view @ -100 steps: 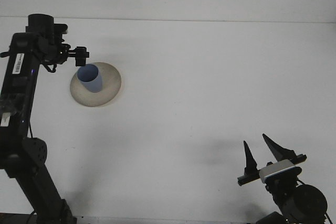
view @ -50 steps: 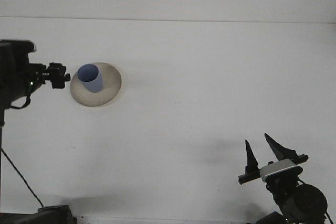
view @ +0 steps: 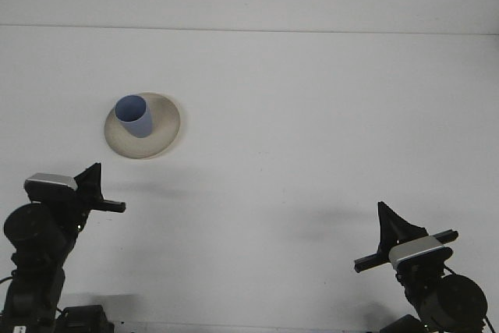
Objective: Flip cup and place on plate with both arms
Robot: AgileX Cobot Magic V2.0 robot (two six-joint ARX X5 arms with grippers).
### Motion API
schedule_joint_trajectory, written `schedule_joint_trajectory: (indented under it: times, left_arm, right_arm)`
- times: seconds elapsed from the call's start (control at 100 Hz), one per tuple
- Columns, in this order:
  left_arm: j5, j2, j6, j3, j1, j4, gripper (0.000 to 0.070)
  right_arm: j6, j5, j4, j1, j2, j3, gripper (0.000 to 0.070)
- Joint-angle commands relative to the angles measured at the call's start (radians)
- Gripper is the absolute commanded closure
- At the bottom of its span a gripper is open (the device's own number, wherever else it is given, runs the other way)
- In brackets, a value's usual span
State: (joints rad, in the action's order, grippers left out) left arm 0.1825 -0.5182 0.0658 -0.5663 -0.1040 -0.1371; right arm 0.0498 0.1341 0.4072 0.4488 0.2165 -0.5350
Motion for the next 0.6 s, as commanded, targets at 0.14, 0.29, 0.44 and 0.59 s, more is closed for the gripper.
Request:
schedule_joint_trajectory:
  times: [0.14,0.29,0.44,0.59]
  left_arm:
    - [-0.002,0.133,-0.044,0.082,0.0,0.082,0.0689]
    - [-0.001,0.175,-0.077,0.081,0.0,0.089,0.0688]
    - [-0.001,0.215,-0.082,0.081,0.0,0.087,0.0688]
    - [-0.001,0.237,-0.081,0.081,0.0,0.087,0.0688]
  right_arm:
    - [-0.022,0.002,-0.011,0.003,0.0,-0.007,0.07]
    - [-0.027,-0.002,-0.013,0.003,0.0,-0.008,0.07]
    - [-0.027,-0.002,-0.011,0.003,0.0,-0.008,0.07]
    - [-0.027,-0.002,-0.012,0.003,0.0,-0.008,0.07]
